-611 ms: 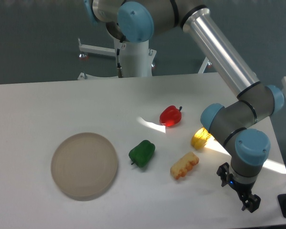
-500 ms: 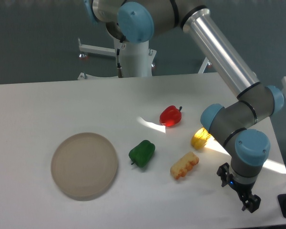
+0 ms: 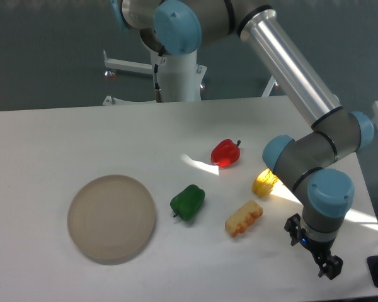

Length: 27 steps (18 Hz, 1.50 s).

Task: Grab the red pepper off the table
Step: 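Move the gripper up and over toward the red bell pepper, then lower the open gripper around the red bell pepper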

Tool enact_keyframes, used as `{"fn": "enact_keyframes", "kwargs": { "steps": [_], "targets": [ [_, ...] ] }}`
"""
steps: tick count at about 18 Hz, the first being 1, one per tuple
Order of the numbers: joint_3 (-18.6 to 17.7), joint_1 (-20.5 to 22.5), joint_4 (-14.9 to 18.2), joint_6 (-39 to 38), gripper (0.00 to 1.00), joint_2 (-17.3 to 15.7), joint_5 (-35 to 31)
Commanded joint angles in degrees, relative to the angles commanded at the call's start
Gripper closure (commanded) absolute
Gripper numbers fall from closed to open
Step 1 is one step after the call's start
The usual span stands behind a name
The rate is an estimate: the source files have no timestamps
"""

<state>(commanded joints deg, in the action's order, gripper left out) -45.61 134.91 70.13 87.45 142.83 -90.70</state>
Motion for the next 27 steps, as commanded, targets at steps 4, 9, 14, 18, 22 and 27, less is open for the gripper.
{"fn": "enact_keyframes", "kwargs": {
  "steps": [4,9,14,18,22,27],
  "targets": [
    [-4.9,0.3,1.7,-2.5,0.00,-5.1,0.0],
    [-9.0,1.3,10.8,-3.6,0.00,-12.3,0.0],
    [-20.8,1.5,11.1,-4.0,0.00,-20.7,-0.1],
    [-32.9,1.3,10.0,-3.8,0.00,-27.9,-0.4],
    [-42.2,1.3,6.5,-2.4,0.00,-32.8,-2.8],
    [-50.9,0.6,0.7,-2.7,0.00,-36.3,-3.0]
  ]
}}
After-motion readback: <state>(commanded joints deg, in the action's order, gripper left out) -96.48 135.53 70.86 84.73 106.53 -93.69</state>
